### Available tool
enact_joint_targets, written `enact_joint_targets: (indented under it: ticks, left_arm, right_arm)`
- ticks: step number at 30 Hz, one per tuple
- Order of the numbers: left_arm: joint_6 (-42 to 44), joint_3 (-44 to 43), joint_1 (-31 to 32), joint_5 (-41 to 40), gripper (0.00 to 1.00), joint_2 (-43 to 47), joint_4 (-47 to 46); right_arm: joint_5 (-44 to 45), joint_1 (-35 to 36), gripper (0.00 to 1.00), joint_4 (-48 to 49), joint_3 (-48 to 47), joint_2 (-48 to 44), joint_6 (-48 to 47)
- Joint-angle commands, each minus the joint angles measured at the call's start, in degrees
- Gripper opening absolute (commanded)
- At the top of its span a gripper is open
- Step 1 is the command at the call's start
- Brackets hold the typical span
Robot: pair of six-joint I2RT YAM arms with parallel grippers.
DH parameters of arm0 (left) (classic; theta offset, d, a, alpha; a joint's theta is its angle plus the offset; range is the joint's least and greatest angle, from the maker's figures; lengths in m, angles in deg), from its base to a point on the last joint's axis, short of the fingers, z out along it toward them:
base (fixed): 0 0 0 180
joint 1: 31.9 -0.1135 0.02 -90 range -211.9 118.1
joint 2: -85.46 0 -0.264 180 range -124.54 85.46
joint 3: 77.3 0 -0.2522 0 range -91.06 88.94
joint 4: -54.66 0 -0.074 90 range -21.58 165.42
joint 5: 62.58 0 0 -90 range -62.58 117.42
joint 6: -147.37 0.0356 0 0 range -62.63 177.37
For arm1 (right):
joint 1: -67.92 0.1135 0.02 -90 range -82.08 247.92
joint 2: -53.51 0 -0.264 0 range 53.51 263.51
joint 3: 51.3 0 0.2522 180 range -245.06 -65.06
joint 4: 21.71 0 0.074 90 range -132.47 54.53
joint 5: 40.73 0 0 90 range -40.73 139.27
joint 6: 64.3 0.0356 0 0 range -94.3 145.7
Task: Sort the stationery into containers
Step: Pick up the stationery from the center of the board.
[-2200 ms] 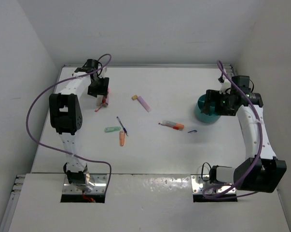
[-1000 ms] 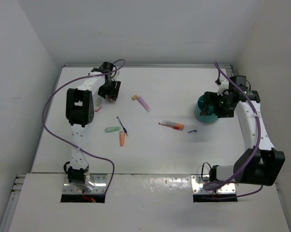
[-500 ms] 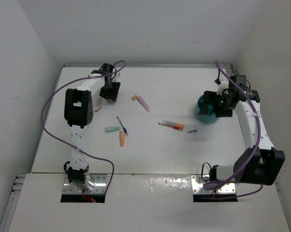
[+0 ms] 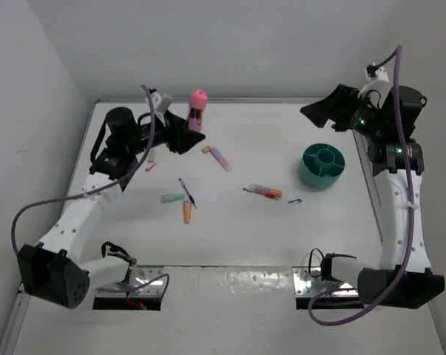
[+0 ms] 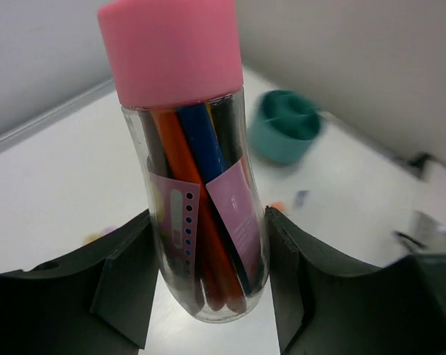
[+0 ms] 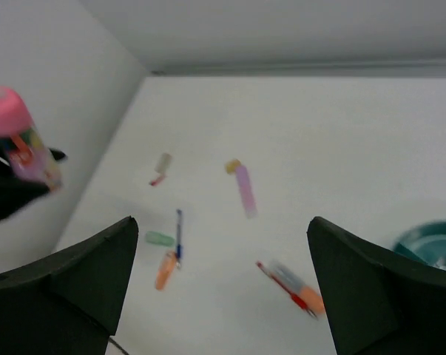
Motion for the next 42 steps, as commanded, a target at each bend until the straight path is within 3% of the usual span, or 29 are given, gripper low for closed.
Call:
enact_joint_targets:
  ticks: [1,3,6,10,15,23,29,35,37,40,42]
  left_arm:
    - [-11.2,7.5,4.6,14.8,0.0,3.1,-14.4]
    - [-12.1,10.2,8.7,17.5,0.0,4.6,-17.6]
    - [-12.0,11.5,13.8,20.6,0.0,5.2,-18.9]
    - [-10.3,12.1,17.3,22.5,0.0,6.1,-19.8]
    - [-11.5,10.2,21.0,32.1,0.0,4.1,-22.4]
    - [-4.3,3.9,27.5,38.5,0.0,0.3,-12.3]
    - [-6.5,2.7,28.1,40.5,0.0,-1.7,-13.5]
    - [-0.6,-0.2,27.9,44.1,0.0,-4.4,-3.4]
    - [2.0,-0.7,27.2,45.6,0.0,-4.5,-1.4]
    - [6.3,-2.3,26.4,48.0,0.0,-5.1,6.8]
    - [13.9,-4.6,26.1,49.2,0.0,-6.3,15.8]
  right_arm:
    - [-10.1,0.8,0.93,17.2,-0.8,-0.4,16.0]
    - [-13.8,1.3,0.84,24.7,0.3,-0.7,19.6]
    - [-18.0,3.9,0.75,26.8,-0.1,-0.8,20.7]
    - [-21.3,7.1,0.71,23.0,1.9,-2.1,17.5]
    - [-26.2,13.1,0.62,18.9,5.4,-3.5,11.3]
    - [-31.4,18.5,0.52,18.4,8.0,-4.4,8.5]
    - [-32.2,22.3,0.47,3.5,1.5,-3.7,-3.8]
    - [-29.9,23.0,0.46,2.1,1.3,-5.7,-5.9]
    - [-30.6,23.0,0.4,2.1,1.1,-5.8,-6.1]
    - [-31.3,22.6,0.38,0.7,1.4,-6.0,-7.6]
    - [-32.1,22.4,0.39,0.5,1.6,-6.5,-8.0]
